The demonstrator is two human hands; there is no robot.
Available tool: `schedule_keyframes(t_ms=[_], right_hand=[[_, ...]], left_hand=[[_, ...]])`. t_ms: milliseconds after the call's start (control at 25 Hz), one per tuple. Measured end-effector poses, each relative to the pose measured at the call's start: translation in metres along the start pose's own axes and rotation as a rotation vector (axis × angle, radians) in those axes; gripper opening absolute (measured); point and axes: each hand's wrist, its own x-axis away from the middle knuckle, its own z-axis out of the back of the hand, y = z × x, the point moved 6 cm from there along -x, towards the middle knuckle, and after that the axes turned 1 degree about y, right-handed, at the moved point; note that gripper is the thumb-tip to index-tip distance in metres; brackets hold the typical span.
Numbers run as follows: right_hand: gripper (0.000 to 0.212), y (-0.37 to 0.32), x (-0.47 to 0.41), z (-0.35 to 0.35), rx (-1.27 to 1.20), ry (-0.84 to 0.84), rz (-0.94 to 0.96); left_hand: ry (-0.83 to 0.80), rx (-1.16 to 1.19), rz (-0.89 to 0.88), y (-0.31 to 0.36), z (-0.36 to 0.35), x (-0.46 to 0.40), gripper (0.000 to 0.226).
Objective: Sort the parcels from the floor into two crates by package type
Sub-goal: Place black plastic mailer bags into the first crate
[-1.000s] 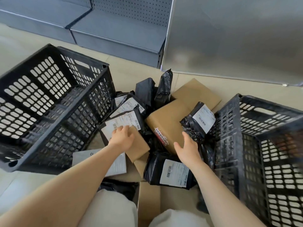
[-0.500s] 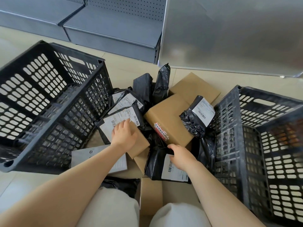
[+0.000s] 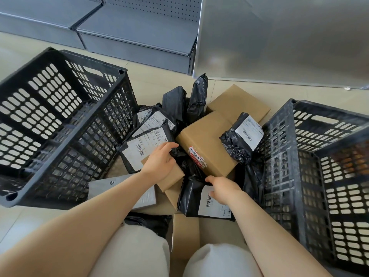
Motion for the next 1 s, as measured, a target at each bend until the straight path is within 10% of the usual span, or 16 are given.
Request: schedule_keyframes(t_ms=[360, 1000], right_hand=[[0.007, -0.004, 0.008, 0.015, -0.15, 0.154, 0.025], [0.03, 0.023, 0.038, 0.067, -1.104, 0.737, -0.17]], left_hand=[[-0.077, -0.045, -0.009, 0.002, -0.009, -0.003, 0.048], [-0.352, 0.679, 0.337, 0.011, -0.027, 0.009, 0.046]])
